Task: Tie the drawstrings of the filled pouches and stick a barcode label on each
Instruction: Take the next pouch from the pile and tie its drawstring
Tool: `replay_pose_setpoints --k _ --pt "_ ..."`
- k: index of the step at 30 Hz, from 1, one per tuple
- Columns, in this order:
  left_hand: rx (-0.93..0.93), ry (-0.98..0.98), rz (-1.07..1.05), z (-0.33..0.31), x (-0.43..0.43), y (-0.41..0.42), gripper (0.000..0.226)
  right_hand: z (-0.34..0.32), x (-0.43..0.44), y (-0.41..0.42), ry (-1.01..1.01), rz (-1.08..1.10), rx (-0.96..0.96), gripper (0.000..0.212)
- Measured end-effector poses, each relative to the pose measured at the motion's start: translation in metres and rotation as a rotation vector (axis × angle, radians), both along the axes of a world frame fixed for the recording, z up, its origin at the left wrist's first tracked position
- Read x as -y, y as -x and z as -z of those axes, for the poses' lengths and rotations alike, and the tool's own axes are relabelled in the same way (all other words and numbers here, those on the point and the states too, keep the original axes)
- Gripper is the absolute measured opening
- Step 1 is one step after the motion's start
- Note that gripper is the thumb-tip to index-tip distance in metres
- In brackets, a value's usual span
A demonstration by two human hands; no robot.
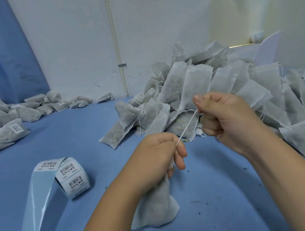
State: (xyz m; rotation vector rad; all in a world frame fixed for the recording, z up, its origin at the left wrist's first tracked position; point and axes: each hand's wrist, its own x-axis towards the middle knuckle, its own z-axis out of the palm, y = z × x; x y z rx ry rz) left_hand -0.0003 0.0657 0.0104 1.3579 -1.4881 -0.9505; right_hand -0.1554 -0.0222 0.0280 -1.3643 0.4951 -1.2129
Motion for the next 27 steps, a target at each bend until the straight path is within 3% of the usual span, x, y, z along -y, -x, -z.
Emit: replay_pose_setpoints --k 5,9,15,22,27 --pt "-0.086 0.091 -0.058 -0.006 0.001 -0.004 0.048 0.006 0.002 0.004 0.125 0.051 -0.188 0.023" --pt "-0.266 0.005 0.048 -0.013 -0.005 -0.007 0.021 0.009 0.003 0.004 0.173 0.030 -0.219 0.018" --pt "-0.160 -0.121 0.128 -0.008 -0.005 -0.005 0.039 0.009 -0.003 0.002 0.235 0.148 -0.239 0.023" --pt "-0.541 0.109 0.141 -0.003 0.003 -0.004 0.027 0.015 -0.010 -0.005 0.238 0.248 -0.358 0.022" --pt "-0.580 0.219 -0.048 0.000 0.006 -0.009 0.022 0.018 -0.018 -0.009 0.413 0.250 -0.519 0.017"
